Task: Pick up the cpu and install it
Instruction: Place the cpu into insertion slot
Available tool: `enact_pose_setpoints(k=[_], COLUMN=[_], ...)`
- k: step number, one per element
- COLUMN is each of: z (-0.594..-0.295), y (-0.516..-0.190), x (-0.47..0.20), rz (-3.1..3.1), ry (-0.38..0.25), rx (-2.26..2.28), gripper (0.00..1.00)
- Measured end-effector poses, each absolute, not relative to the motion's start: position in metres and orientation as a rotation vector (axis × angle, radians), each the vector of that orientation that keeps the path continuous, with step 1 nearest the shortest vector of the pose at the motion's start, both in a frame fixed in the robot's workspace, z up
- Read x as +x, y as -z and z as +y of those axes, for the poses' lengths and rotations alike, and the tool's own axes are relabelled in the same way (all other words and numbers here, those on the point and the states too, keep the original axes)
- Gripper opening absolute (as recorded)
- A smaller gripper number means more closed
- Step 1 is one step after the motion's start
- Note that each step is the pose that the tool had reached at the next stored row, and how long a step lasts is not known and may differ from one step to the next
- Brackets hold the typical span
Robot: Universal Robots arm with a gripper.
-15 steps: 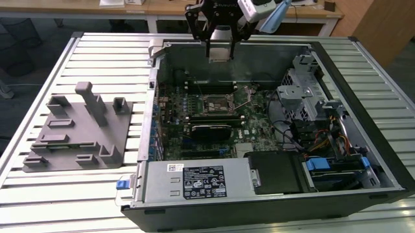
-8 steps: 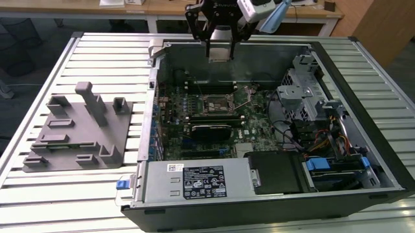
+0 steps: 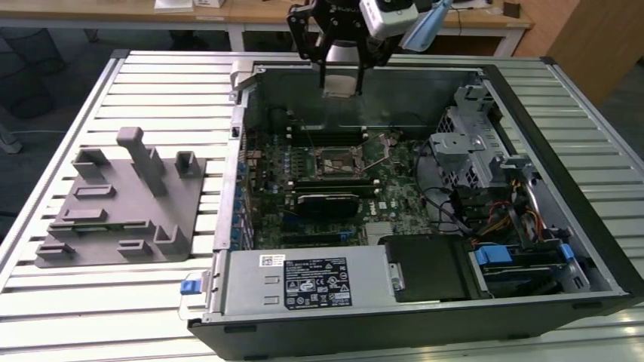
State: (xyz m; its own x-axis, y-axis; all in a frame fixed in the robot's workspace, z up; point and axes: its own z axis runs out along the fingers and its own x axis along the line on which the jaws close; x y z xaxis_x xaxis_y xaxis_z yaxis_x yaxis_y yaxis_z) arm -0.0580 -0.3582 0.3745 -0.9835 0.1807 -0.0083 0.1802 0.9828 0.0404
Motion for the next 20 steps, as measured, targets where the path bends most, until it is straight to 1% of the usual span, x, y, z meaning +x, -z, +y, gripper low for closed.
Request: enact_pose_setpoints(k=[20], z=[-0.3582], y=[-0.3699], x=[-0.0580], rz=[3.007], ry=[-0.057], rx=[0.840], gripper=[0.53])
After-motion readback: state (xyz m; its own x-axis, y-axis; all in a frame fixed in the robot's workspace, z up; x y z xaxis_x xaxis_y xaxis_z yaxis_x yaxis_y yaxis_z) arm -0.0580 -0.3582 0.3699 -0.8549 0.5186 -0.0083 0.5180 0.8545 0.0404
